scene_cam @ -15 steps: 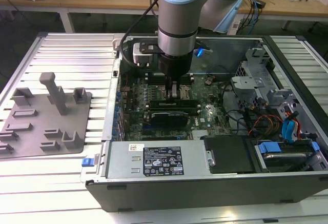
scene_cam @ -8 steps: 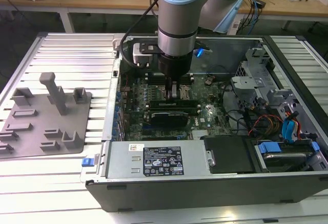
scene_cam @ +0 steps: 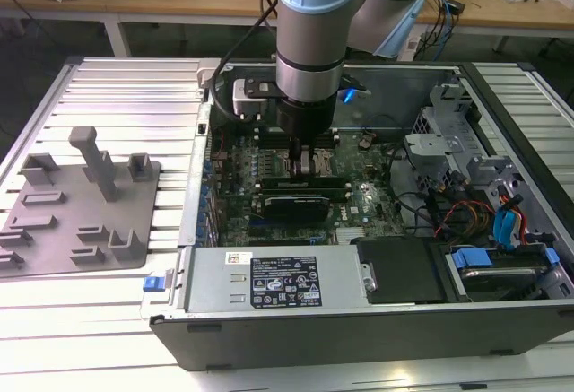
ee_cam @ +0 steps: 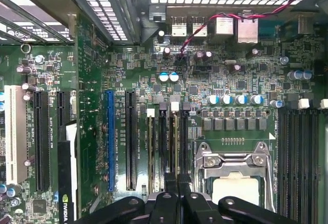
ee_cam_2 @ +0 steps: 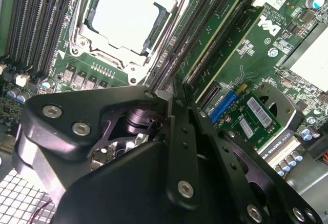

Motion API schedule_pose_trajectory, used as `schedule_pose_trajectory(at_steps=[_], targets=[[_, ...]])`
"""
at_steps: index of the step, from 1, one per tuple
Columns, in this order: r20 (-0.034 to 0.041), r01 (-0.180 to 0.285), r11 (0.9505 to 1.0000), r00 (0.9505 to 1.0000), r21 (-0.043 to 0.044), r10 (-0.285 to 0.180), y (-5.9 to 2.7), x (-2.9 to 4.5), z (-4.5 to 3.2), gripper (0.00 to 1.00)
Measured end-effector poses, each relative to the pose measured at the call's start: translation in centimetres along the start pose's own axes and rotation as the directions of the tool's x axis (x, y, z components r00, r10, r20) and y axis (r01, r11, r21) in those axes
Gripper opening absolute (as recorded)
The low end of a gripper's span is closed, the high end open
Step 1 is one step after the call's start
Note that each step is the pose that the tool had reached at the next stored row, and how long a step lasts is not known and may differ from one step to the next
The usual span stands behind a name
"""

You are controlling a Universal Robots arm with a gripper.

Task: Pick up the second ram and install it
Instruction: 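Insert the second ram into the second slot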

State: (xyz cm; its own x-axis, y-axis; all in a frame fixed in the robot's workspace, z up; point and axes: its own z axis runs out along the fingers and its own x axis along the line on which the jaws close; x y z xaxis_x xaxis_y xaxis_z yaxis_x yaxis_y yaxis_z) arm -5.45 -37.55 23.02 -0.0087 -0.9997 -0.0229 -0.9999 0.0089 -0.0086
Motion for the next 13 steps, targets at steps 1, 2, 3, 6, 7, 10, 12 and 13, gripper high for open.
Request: schedule_pose_trajectory(at_steps=[1, 2, 3, 6, 7, 10, 12, 13], targets=[[0.0004, 0.0, 1.0, 1.0, 0.0002, 0.0, 0.0, -0.01, 0.13, 0.09], [0.0003, 0.0, 1.0, 1.0, 0.0002, 0.0, 0.0, 0.0, 0.23, 0.09], [0.0002, 0.0, 1.0, 1.0, 0.0001, 0.0, 0.0, 0.0, 0.23, 0.09], [0.0003, 0.0, 1.0, 1.0, 0.0001, 0.0, 0.0, 0.0, 0.25, 0.1], [0.0002, 0.0, 1.0, 1.0, 0.0001, 0.0, 0.0, 0.0, 0.25, 0.16], [0.001, 0.0, 1.0, 1.0, 0.0002, 0.0, 0.0, -0.01, -0.24, 0.16], [0.0015, 0.0, 1.0, 1.0, 0.0005, 0.0, -0.02, -0.04, -1.53, 0.16], [0.0015, 0.0, 1.0, 1.0, 0.0005, 0.0, -0.02, -0.05, -2.07, 0.16]])
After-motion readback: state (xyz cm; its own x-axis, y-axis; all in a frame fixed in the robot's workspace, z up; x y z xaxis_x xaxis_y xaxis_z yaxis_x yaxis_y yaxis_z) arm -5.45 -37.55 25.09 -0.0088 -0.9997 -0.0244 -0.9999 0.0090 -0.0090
